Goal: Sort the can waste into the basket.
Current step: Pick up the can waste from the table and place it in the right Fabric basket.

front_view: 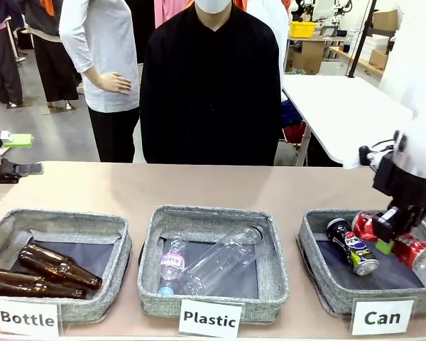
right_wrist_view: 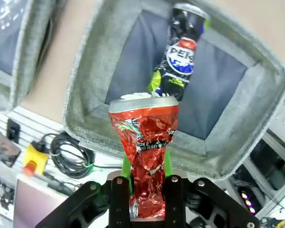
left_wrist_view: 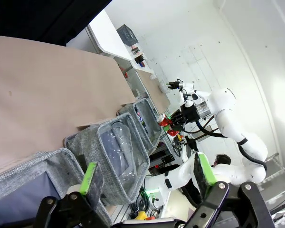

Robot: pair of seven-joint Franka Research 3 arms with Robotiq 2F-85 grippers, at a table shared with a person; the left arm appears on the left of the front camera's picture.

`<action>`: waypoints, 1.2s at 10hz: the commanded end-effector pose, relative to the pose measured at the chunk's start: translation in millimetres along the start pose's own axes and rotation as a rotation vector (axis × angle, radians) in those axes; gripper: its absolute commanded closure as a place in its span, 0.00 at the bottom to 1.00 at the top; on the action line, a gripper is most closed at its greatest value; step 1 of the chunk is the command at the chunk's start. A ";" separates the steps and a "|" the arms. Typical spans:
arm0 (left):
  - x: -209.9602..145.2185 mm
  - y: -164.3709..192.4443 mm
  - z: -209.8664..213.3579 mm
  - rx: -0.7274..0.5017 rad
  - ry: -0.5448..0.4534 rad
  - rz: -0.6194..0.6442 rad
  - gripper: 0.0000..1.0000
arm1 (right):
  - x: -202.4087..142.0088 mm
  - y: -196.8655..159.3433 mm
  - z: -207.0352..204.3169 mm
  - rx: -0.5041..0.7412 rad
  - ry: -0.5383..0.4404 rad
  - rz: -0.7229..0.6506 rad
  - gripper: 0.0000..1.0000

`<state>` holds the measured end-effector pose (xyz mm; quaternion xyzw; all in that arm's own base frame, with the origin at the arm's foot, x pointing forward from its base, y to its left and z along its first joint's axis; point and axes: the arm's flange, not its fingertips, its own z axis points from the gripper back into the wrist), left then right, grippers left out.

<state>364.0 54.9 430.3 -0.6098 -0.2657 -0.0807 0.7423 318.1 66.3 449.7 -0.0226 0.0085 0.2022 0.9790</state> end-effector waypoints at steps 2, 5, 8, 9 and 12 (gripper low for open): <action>1.0 -3.2 -0.1 -0.001 -0.008 0.009 0.00 | -7.7 -11.6 -10.7 0.001 -0.027 -0.077 1.00; 1.0 -3.2 -0.1 -0.001 -0.008 0.009 0.00 | -4.8 -20.6 -14.2 -0.019 -0.051 -0.063 1.00; 1.0 -3.2 -0.1 -0.001 -0.008 0.009 0.00 | -0.8 -21.8 -18.4 -0.025 -0.065 -0.076 0.00; 1.0 -3.2 -0.1 -0.001 -0.008 0.009 0.00 | -1.1 -22.3 -19.5 -0.022 -0.066 -0.075 0.00; 1.0 -3.2 -0.1 -0.001 -0.008 0.009 0.00 | 1.4 -23.5 -21.6 0.038 -0.083 -0.087 0.00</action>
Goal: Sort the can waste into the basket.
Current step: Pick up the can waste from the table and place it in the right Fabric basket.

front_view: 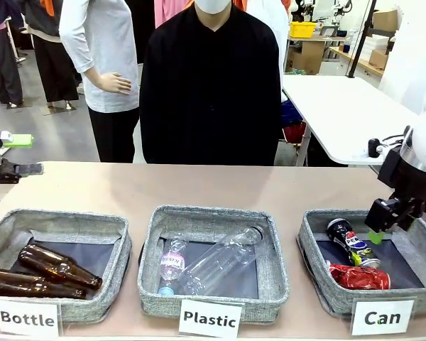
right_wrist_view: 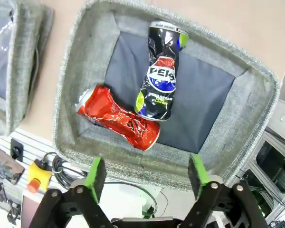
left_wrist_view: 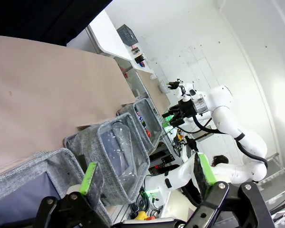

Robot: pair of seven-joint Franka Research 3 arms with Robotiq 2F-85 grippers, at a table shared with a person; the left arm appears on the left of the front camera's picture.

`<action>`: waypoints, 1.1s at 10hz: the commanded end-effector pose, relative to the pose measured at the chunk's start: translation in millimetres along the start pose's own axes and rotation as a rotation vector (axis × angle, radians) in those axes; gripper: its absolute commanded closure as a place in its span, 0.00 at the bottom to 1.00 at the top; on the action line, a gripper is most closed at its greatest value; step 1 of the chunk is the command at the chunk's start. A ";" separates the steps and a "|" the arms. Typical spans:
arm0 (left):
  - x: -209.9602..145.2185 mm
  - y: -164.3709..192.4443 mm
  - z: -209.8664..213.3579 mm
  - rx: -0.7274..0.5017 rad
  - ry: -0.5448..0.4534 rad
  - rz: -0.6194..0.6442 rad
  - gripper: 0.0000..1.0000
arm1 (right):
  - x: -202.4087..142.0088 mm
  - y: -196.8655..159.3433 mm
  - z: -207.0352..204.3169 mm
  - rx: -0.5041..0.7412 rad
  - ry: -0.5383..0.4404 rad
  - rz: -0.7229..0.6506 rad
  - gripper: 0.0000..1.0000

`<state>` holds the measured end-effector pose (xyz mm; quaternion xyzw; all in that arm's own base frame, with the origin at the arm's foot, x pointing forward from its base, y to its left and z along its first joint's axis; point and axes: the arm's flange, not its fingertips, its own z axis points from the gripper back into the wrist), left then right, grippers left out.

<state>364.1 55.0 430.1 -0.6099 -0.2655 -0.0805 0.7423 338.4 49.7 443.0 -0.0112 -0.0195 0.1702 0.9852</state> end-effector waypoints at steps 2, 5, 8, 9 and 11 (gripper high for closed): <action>1.0 -3.4 -0.1 -0.001 -0.008 0.008 0.00 | -6.7 -7.7 -10.1 0.283 -0.101 -0.069 0.00; 1.0 -3.4 -0.1 -0.001 -0.008 0.008 0.00 | -10.2 -39.9 -2.0 1.062 -0.281 -0.091 0.00; 1.0 -3.4 -0.1 -0.001 -0.008 0.008 0.00 | -6.1 -71.2 -5.3 1.705 -0.247 -0.353 0.00; 1.0 -3.4 -0.1 -0.001 -0.008 0.008 0.00 | -13.0 -75.9 -13.3 1.860 -0.409 -0.389 0.00; 1.0 -3.4 -0.1 -0.001 -0.008 0.008 0.00 | -23.3 -62.3 -21.4 1.886 -0.705 -0.464 0.00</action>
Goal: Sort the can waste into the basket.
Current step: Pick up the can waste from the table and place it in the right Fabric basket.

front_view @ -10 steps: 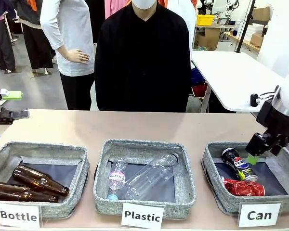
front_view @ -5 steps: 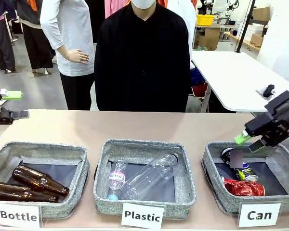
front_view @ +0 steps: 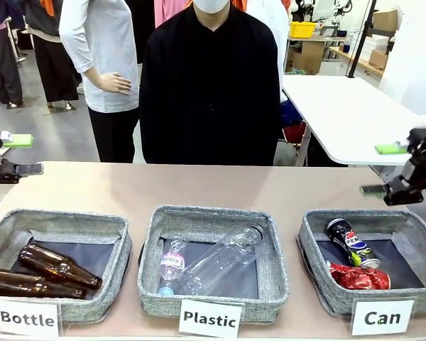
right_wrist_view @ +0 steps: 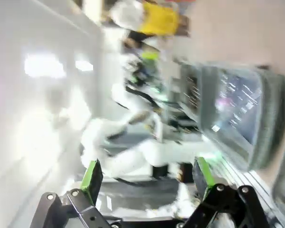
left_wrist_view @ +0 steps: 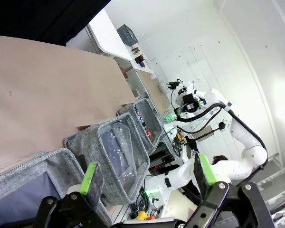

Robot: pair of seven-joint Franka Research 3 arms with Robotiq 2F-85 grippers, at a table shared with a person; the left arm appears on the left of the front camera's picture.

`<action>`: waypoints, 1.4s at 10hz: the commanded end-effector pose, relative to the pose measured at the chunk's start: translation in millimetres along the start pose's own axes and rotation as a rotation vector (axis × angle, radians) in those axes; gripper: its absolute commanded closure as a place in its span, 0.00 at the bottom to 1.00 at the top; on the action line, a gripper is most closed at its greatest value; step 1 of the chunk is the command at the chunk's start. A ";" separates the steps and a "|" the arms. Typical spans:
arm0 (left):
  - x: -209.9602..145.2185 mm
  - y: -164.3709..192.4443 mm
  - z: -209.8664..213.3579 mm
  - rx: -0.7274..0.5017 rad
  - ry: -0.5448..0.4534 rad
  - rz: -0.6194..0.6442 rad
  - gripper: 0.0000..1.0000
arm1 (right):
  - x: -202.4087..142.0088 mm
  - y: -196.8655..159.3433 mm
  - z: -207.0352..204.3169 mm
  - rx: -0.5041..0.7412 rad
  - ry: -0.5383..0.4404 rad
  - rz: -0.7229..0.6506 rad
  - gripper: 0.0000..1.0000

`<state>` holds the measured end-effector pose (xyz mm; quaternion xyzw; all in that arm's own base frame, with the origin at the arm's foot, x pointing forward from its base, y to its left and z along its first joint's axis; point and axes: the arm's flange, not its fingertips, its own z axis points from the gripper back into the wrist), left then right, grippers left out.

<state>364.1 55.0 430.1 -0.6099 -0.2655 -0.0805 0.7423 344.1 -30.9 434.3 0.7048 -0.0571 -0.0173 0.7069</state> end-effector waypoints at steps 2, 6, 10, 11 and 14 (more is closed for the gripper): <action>1.0 -3.4 -0.1 -0.001 -0.008 0.008 0.00 | -0.3 6.0 -4.6 -0.145 0.089 0.035 0.00; 1.0 -3.4 -0.1 -0.001 -0.008 0.008 0.00 | -0.3 6.0 -4.6 -0.145 0.089 0.035 0.00; 1.0 -3.4 -0.1 -0.001 -0.008 0.008 0.00 | -0.3 6.0 -4.6 -0.145 0.089 0.035 0.00; 1.0 -3.4 -0.1 -0.001 -0.008 0.008 0.00 | -0.3 6.0 -4.6 -0.145 0.089 0.035 0.00; 1.0 -3.4 -0.1 -0.001 -0.008 0.008 0.00 | -0.3 6.0 -4.6 -0.145 0.089 0.035 0.00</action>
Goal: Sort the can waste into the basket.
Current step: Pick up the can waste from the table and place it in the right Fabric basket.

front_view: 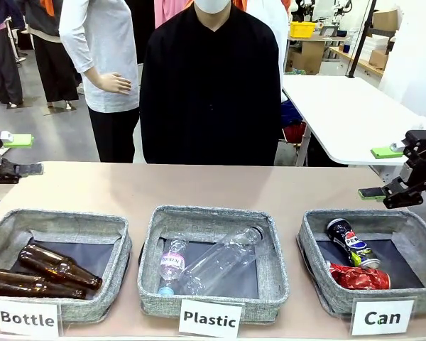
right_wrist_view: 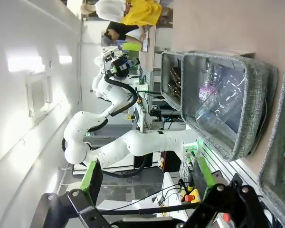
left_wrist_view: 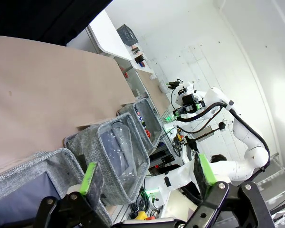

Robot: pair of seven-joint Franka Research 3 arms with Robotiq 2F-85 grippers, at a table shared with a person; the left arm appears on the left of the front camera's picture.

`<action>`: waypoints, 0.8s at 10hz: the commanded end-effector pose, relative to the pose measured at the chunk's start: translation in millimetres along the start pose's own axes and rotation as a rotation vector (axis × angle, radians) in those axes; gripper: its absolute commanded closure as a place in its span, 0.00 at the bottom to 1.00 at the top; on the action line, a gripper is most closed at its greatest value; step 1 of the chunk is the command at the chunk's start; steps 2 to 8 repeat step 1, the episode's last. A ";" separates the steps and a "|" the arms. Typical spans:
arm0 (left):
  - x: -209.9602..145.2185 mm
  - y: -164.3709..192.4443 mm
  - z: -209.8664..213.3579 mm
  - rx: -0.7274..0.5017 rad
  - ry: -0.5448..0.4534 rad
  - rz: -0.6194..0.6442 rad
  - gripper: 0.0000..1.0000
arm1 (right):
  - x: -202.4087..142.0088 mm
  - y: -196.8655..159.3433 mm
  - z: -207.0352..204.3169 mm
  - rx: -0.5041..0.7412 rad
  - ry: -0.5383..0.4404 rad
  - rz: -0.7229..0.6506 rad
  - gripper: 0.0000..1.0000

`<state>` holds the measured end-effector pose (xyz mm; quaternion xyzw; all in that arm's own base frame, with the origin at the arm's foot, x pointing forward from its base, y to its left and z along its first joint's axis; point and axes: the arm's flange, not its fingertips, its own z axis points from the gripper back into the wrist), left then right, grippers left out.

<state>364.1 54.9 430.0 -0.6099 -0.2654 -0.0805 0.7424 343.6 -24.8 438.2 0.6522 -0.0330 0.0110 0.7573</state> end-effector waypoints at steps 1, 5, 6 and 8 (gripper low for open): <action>1.0 -3.4 0.0 -0.001 -0.008 0.008 0.00 | 0.6 1.8 1.8 -0.003 0.010 0.021 0.00; 1.0 -3.4 0.0 -0.001 -0.008 0.008 0.00 | 0.6 1.8 1.8 -0.003 0.010 0.021 0.00; 1.0 -3.4 0.0 -0.001 -0.008 0.008 0.00 | 0.6 1.8 1.8 -0.003 0.010 0.021 0.00; 1.0 -3.4 0.0 -0.001 -0.008 0.008 0.00 | 0.6 1.8 1.8 -0.003 0.010 0.021 0.00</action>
